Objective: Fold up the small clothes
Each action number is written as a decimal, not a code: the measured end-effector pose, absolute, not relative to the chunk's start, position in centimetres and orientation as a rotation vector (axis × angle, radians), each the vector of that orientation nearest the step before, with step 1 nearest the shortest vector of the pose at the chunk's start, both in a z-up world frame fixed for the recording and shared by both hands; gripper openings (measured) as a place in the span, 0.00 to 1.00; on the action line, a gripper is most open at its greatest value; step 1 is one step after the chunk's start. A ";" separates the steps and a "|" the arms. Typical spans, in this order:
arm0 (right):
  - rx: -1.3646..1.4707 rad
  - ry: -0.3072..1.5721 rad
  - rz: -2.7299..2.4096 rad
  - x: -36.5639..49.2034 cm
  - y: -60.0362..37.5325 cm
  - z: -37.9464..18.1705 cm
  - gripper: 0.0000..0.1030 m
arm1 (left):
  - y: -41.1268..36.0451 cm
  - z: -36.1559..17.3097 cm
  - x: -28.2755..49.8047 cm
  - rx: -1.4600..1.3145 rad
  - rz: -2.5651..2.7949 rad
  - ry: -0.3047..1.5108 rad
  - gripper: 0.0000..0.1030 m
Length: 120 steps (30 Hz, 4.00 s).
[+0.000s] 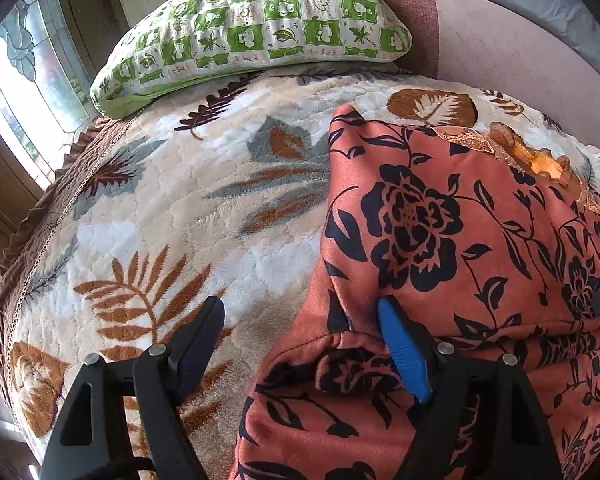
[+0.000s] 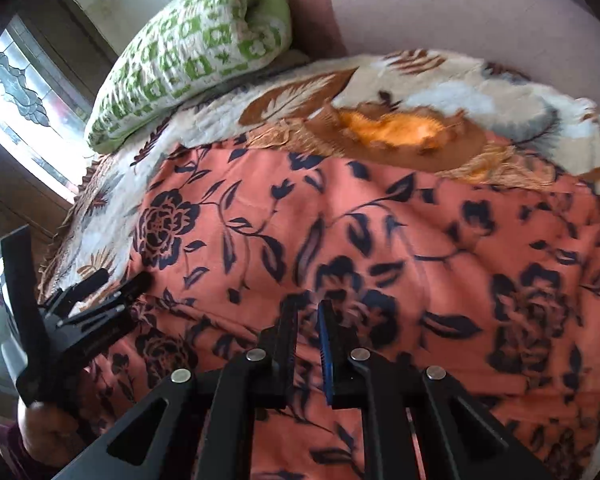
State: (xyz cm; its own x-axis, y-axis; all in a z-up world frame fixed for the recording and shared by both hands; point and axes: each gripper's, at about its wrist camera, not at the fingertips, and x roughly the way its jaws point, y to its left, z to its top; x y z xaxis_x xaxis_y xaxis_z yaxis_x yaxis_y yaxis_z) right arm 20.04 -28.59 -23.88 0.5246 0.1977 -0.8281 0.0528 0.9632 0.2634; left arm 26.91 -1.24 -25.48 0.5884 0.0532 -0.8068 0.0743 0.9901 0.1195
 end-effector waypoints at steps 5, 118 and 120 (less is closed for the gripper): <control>0.374 1.044 0.023 17.8 -33.2 -25.4 0.13 | -1.6 -25.5 26.7 0.160 0.006 0.936 0.77; 0.751 1.235 -0.065 -13.7 -39.0 -29.7 0.63 | 10.6 -28.4 3.9 -0.165 -0.322 1.200 0.13; 0.692 1.276 -0.088 -13.5 -38.3 -30.1 0.44 | 11.1 -28.3 3.7 -0.184 -0.336 1.203 0.12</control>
